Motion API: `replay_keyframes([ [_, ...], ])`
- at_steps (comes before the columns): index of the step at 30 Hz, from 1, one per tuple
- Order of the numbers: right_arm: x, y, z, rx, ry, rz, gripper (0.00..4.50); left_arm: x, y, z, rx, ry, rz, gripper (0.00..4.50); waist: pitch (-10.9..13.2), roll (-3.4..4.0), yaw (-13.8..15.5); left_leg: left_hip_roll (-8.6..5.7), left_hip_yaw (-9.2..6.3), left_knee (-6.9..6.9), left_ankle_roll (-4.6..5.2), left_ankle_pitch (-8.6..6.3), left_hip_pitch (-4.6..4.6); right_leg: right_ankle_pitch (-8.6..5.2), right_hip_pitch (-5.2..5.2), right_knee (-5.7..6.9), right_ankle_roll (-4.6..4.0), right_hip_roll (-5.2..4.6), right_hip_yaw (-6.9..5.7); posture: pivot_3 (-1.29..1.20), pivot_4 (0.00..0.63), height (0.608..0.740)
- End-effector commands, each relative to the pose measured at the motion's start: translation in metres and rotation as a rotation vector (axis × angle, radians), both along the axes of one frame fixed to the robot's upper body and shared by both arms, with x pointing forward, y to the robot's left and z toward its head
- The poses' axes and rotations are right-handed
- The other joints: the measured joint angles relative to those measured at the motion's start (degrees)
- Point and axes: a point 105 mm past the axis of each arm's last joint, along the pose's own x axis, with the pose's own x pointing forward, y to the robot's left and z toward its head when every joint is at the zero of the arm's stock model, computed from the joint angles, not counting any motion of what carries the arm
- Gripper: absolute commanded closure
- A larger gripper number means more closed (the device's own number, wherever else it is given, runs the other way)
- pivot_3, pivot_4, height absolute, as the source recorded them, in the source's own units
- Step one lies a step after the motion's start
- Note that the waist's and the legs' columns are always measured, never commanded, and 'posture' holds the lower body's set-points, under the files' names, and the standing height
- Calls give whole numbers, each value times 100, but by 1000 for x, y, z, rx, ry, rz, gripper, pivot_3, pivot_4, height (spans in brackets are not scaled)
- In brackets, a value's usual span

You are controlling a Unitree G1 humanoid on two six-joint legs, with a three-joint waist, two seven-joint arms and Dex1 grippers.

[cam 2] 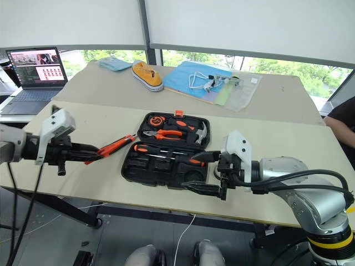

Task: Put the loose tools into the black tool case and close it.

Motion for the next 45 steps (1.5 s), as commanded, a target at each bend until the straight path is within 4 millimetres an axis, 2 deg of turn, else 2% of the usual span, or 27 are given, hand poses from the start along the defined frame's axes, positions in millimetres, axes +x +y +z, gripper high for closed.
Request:
replay_keyframes([
  [1,-3,3,10,10,-65,17,0,16,-13,-14,131,-32,-241,4074,-2,2,14,-7,3,1,9,5,-3,0,-2,4,0,18,-3,0,150,718],
  [2,-3,4,9,10,-67,17,0,20,-16,-16,152,-32,-280,4074,-2,1,21,-10,3,4,46,26,-7,0,-2,6,0,26,-5,0,150,718],
  [7,-6,4,10,12,-81,0,0,51,-38,-28,239,-41,-445,4074,2,-8,-13,-7,1,42,59,30,-50,2,-24,10,1,39,-5,0,150,718],
  [12,-10,2,7,12,-84,-33,0,73,-55,-37,297,-82,-503,4074,3,-10,-46,-4,-2,60,79,19,-61,4,-26,7,6,43,-5,0,150,718],
  [19,-15,-2,4,3,-86,-78,0,79,-66,-51,316,-64,-564,4074,5,-13,-72,2,-6,88,98,7,-71,7,-26,10,18,41,-6,0,150,718],
  [29,-16,-3,1,4,-83,-104,0,80,-73,-60,265,-6,-533,4074,4,-13,-63,0,-6,104,123,-8,-74,17,-25,14,37,27,-3,0,150,718],
  [31,-16,-3,0,5,-82,-106,0,80,-73,-60,260,-3,-532,3069,4,-14,-61,-2,-6,106,124,-7,-74,17,-24,14,38,26,-4,0,150,718],
  [32,-16,-3,-1,5,-81,-106,0,80,-73,-59,261,-5,-531,2901,4,-14,-62,-3,-6,106,124,-8,-75,18,-24,14,39,25,-4,0,150,718],
  [36,-16,-2,-2,10,-74,-102,0,78,-71,-42,193,-26,-501,1468,4,-14,-70,-2,-6,107,124,-8,-75,19,-24,14,41,26,-1,0,150,718],
  [41,-16,0,-2,22,-62,-101,0,70,-69,-12,-19,-35,-446,1468,5,-15,-81,0,-7,108,124,-8,-76,18,-25,14,41,25,0,0,150,718],
  [43,-16,0,-3,25,-58,-100,0,71,-68,-11,-84,-37,-418,1997,4,-14,-76,-2,-7,108,124,-8,-75,17,-25,15,43,24,0,0,150,718],
  [44,-16,1,-3,26,-57,-99,0,70,-68,-13,-101,-36,-410,2124,4,-14,-73,-3,-7,108,124,-8,-74,17,-24,16,44,23,1,0,150,718],
  [45,-15,1,-3,27,-56,-99,0,71,-69,-18,-115,-32,-393,2471,4,-14,-69,-3,-6,110,124,-7,-74,17,-23,16,44,23,1,0,150,718],
])
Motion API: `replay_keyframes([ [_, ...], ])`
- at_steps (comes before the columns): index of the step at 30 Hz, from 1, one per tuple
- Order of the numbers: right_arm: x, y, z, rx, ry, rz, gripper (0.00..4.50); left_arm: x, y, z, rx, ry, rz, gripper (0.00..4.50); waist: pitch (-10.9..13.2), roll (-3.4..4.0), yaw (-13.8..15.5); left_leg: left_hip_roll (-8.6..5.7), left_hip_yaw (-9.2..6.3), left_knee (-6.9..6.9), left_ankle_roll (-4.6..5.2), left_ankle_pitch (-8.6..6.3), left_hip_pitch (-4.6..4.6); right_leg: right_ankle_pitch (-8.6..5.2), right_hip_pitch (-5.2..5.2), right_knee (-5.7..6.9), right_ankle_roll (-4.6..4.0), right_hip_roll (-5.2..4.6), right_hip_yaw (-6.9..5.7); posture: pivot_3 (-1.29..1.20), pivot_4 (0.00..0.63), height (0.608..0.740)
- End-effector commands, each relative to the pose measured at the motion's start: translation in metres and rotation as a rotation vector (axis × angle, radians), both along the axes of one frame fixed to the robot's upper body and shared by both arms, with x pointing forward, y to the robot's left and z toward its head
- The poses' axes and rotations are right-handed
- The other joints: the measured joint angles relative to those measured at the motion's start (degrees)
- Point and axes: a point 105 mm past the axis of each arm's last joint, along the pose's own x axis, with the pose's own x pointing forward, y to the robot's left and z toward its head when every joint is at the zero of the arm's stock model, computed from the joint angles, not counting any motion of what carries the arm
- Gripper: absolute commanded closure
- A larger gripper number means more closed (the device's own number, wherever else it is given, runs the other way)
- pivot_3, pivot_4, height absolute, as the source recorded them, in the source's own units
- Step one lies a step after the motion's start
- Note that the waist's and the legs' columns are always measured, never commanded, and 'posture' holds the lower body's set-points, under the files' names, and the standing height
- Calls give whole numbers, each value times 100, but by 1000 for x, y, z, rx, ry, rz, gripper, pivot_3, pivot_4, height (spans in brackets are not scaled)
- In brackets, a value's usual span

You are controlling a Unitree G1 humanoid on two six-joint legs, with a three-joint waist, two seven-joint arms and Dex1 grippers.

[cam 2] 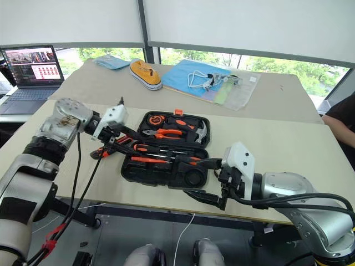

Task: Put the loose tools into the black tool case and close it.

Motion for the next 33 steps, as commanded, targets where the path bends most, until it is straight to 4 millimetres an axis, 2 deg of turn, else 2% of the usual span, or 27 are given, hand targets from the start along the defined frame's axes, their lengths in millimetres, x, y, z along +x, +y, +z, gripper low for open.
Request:
replay_keyframes([
  [1,-2,3,8,18,-38,19,0,0,-3,-4,-86,14,36,2777,0,0,4,-2,0,1,0,0,-1,0,0,0,1,0,-1,0,150,718],
  [5,2,3,10,18,-42,17,0,2,-10,-22,-119,40,86,4283,0,0,10,-4,1,6,0,0,-1,2,2,2,3,1,-1,0,150,718],
  [6,2,3,11,18,-42,16,0,2,-11,-26,-123,41,93,4487,0,-1,10,-5,1,7,0,0,-1,2,2,2,4,0,-1,0,150,718],
  [12,4,3,12,15,-41,16,0,6,-19,-48,-143,65,155,4487,1,-3,12,-5,1,8,1,1,-2,3,3,2,4,0,-1,0,150,718],
  [16,4,2,13,17,-40,11,0,-5,-18,-69,-84,98,144,4487,0,-2,-3,-4,2,7,0,1,2,4,3,3,4,1,1,0,150,718],
  [22,5,3,14,23,-38,5,0,-8,-11,-79,-72,70,177,4487,-3,-1,-1,-3,2,7,0,1,28,4,27,6,4,-3,3,0,150,718],
  [26,5,3,13,25,-36,4,0,-6,-6,-75,-89,45,203,4487,-3,-1,-2,0,0,6,1,-1,47,3,44,4,5,-16,4,0,150,718],
  [30,7,5,13,21,-40,11,0,-1,-3,-55,-158,15,241,4487,-3,-1,3,2,-2,6,2,-2,50,3,50,4,6,-18,1,0,150,718],
  [33,9,9,15,22,-49,38,0,-7,11,-31,-230,-2,299,4487,-2,-1,-33,4,-3,6,3,-2,43,4,43,4,6,-17,3,0,150,718],
])
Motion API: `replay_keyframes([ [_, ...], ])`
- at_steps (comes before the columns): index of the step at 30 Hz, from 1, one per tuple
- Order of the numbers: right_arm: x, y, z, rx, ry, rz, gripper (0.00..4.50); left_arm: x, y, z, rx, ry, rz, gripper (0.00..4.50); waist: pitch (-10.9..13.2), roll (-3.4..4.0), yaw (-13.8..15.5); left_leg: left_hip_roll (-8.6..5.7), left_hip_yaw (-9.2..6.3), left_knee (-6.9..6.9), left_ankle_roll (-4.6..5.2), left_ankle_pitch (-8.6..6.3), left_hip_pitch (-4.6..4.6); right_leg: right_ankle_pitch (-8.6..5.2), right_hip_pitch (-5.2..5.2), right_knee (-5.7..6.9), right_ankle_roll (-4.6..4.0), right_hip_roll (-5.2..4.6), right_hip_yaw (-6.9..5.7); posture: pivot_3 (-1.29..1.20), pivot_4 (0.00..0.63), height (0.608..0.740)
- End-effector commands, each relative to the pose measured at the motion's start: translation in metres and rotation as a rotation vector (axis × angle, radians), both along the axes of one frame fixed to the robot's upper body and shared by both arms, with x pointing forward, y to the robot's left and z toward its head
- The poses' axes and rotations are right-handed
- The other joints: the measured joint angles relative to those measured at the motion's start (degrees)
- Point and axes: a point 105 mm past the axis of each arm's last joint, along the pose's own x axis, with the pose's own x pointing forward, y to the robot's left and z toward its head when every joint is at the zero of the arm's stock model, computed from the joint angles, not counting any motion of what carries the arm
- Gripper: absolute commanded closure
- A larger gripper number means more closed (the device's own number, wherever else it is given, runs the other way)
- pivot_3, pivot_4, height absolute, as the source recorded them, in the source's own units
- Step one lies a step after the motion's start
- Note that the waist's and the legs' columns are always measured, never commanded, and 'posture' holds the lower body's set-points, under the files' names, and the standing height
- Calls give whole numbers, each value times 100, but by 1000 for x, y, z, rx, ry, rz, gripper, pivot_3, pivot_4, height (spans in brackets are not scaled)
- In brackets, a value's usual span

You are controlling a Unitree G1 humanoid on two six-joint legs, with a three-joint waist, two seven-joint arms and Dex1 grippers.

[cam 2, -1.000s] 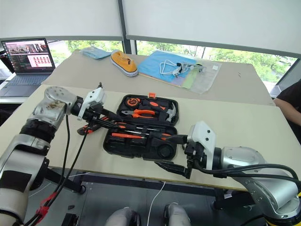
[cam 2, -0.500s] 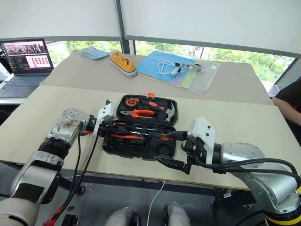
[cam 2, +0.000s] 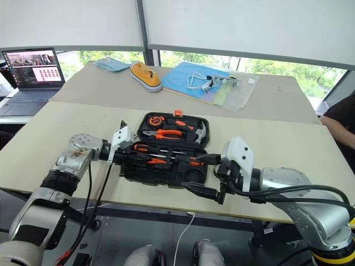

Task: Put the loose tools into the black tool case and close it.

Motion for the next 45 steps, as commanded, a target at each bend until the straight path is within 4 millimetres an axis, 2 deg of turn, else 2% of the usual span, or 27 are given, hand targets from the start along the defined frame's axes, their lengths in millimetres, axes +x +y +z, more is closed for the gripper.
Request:
replay_keyframes([
  [1,2,6,9,13,-39,39,0,-8,23,38,-93,-60,100,4487,0,0,-39,2,0,0,0,0,-6,0,-4,0,0,0,1,0,150,718],
  [4,7,10,11,17,-37,66,0,-24,47,46,-125,-74,221,3848,0,0,-103,5,0,-2,-6,3,-12,1,-15,2,-3,-1,4,0,150,718],
  [5,9,11,11,13,-37,79,0,-33,59,45,-124,-79,280,3402,0,1,-122,7,0,-2,-6,4,-11,1,-15,2,-3,-2,4,0,150,718],
  [7,13,15,12,6,-36,111,0,-52,85,38,-106,-85,414,2669,0,2,-158,7,2,-10,-7,3,-5,1,-15,0,-3,-3,9,0,150,718],
  [9,15,17,12,4,-35,134,0,-65,100,32,-93,-77,497,2013,1,3,-140,8,2,-17,-9,2,2,-1,-12,-3,-2,-7,12,0,150,718],
  [12,18,21,12,-4,-31,190,0,-86,135,15,-25,-60,633,947,1,3,-75,9,2,-17,-11,1,0,-1,-13,-5,-2,-12,4,0,150,718],
  [13,19,23,12,-6,-31,202,0,-86,146,14,-5,-62,675,500,1,3,-64,9,1,-17,-12,0,-1,-2,-15,-7,-2,-17,1,0,150,718],
  [15,21,24,13,-8,-32,213,0,-85,156,15,12,-66,712,68,2,4,23,9,0,-17,-15,-2,-3,-3,-15,-7,-3,-26,-3,0,150,718],
  [19,22,25,11,-11,-30,222,0,-69,152,24,56,-89,655,68,1,3,110,4,-2,-17,-63,-25,-14,0,-24,-3,-3,-39,-10,0,150,718],
  [21,21,25,9,-10,-28,219,0,-51,146,28,75,-87,612,68,1,3,137,1,-1,-16,-63,-25,-21,2,-28,-3,-3,-38,-13,0,150,718],
  [28,16,24,7,-16,-60,174,0,2,131,21,213,-61,506,68,-1,1,36,-10,25,-16,-17,4,-30,16,-39,4,-27,13,-29,0,150,718],
  [31,13,23,7,-11,-60,161,0,17,134,15,255,-33,549,68,0,0,-40,-11,29,-16,-17,3,-35,19,-45,2,-31,19,-29,0,150,718],
  [34,10,21,6,-9,-60,150,0,23,134,4,281,21,564,68,0,-1,-65,-10,29,-17,-17,3,-35,6,-46,2,-9,21,-30,0,150,718],
  [38,9,20,7,-11,-67,132,0,18,126,-2,246,96,503,1076,0,-1,-88,-10,29,-15,-17,4,-30,1,-46,7,-2,14,-24,0,150,718],
  [42,9,18,7,-14,-69,126,0,25,133,13,195,34,548,2584,0,-1,-98,-8,28,-10,-16,4,-29,1,-45,8,-1,4,-5,0,150,718],
  [43,8,17,7,-16,-67,124,0,27,134,22,170,12,559,2741,0,-1,-99,-8,27,-9,-16,4,-30,1,-45,8,-1,2,-2,0,150,718],
  [45,7,14,7,-16,-58,122,0,29,129,49,88,-40,529,2744,1,-3,-99,-6,24,-7,-15,4,-34,2,-45,8,-2,2,-3,0,150,718],
])
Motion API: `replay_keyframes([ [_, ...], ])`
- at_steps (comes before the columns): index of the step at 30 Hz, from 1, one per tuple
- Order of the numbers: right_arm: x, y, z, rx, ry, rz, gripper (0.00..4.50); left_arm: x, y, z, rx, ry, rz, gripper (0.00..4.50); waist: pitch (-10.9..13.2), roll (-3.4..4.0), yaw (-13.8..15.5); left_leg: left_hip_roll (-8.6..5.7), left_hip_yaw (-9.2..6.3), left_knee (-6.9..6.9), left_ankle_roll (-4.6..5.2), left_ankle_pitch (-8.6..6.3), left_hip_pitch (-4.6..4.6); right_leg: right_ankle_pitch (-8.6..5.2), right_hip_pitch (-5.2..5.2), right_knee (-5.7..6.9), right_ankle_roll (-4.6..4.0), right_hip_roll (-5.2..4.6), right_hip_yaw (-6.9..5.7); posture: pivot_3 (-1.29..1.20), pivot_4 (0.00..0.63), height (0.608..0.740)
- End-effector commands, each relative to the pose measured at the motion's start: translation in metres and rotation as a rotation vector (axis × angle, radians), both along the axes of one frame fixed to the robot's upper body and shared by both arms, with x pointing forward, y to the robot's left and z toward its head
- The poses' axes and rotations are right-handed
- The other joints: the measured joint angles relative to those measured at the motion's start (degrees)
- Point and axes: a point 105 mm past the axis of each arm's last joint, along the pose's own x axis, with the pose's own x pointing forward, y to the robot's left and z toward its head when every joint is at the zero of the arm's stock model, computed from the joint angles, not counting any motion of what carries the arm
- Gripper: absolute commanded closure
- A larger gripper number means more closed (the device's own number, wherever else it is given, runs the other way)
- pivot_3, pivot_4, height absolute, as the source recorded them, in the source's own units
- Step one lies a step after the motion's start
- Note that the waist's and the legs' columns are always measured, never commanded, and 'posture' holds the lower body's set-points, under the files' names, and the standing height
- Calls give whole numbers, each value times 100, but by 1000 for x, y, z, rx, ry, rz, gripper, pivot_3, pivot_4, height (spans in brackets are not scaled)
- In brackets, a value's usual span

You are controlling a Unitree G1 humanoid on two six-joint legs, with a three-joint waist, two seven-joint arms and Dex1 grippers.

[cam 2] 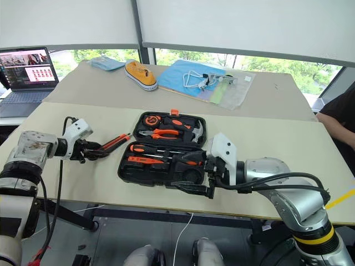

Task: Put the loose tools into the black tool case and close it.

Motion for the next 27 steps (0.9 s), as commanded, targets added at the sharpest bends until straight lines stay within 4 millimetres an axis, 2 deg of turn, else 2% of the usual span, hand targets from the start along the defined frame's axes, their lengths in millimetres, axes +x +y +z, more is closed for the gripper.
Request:
replay_keyframes([
  [1,-6,-5,10,6,-28,4,0,5,-7,61,-121,-164,-58,2744,3,-5,1,0,-2,0,0,0,-2,0,0,0,0,1,-1,0,150,718],
  [3,-7,-8,9,5,-10,-2,0,-7,-26,84,-158,-208,-214,2744,7,-12,0,2,-4,3,1,0,-8,0,-3,-1,-1,4,-5,0,150,718],
  [5,-9,-9,8,4,8,-4,0,-24,-45,92,-163,-173,-371,2744,7,-13,10,2,-4,4,0,0,-11,1,-5,-1,-2,4,-8,0,150,718],
  [9,-12,-11,4,-7,9,-18,0,-55,-80,78,-75,-72,-637,2744,4,-6,10,-5,-2,3,0,0,-6,0,-1,0,-1,0,-5,0,150,718],
  [14,-14,-12,2,-18,-7,-46,0,-63,-116,53,5,-12,-816,2744,4,-7,26,-4,-3,4,0,0,-2,-5,3,3,8,5,0,0,150,718],
  [19,-15,-14,2,-13,-17,-76,0,-55,-127,34,32,32,-866,2744,4,-7,49,-3,-3,8,1,1,1,-4,6,5,9,7,4,0,150,718],
  [24,-16,-14,1,-3,-21,-103,0,-59,-134,22,51,76,-932,2744,4,-7,35,0,-5,7,2,1,1,-6,5,5,6,12,6,0,150,718],
  [27,-16,-15,0,1,-22,-118,0,-55,-136,19,59,87,-939,2744,4,-7,64,-2,-6,8,2,1,-3,-5,5,0,6,11,4,0,150,718],
])
